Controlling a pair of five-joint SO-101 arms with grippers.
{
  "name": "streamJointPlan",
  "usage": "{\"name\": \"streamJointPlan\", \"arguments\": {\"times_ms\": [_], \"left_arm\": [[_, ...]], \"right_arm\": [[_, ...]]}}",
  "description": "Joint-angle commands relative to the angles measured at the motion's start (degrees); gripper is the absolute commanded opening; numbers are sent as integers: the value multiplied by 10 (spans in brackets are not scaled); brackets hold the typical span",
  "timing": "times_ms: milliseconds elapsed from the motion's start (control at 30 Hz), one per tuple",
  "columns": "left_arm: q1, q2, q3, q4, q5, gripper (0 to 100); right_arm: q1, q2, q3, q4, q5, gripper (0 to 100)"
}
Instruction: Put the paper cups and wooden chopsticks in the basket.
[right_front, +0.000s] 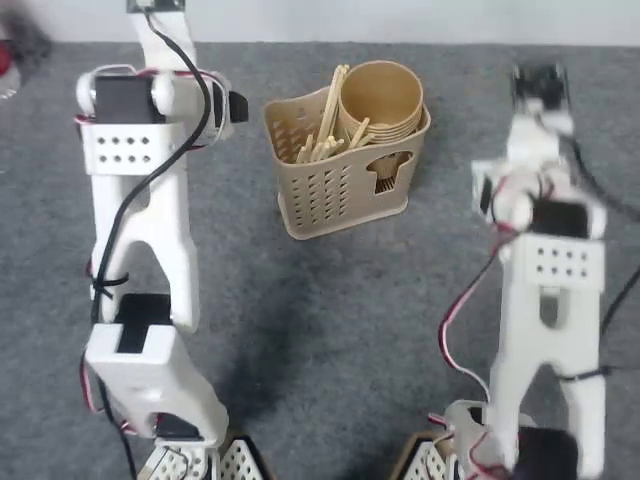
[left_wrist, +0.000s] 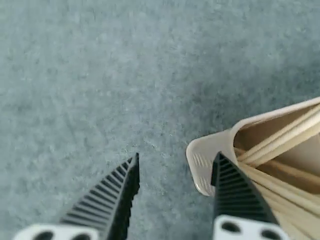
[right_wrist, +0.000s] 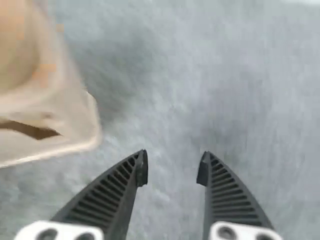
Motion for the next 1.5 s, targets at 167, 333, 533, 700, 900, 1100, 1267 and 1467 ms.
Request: {"name": "streamJointPlan", "arguments": {"times_ms": [167, 333, 533, 700, 900, 1100, 1267, 1467], "left_arm": [[-78, 1, 124, -56, 113, 232], [-121, 23, 261, -172, 151, 232], [-121, 27, 394, -340, 184, 232], [-124, 27, 445, -436, 187, 232], [-120, 28, 448, -445, 187, 232], [-120, 28, 448, -445, 187, 232], [-120, 28, 450, -445, 187, 232], [-121, 28, 450, -445, 187, 232]], "right_arm": [[-89, 224, -436, 139, 47, 190], [-109, 336, -593, 156, 48, 191], [-115, 470, -698, 159, 46, 191], [-127, 520, -779, 189, 46, 191], [-138, 535, -805, 210, 48, 191], [-181, 529, -825, 253, 48, 190], [-158, 563, -825, 255, 47, 188], [-102, 581, -859, 270, 46, 191]]}}
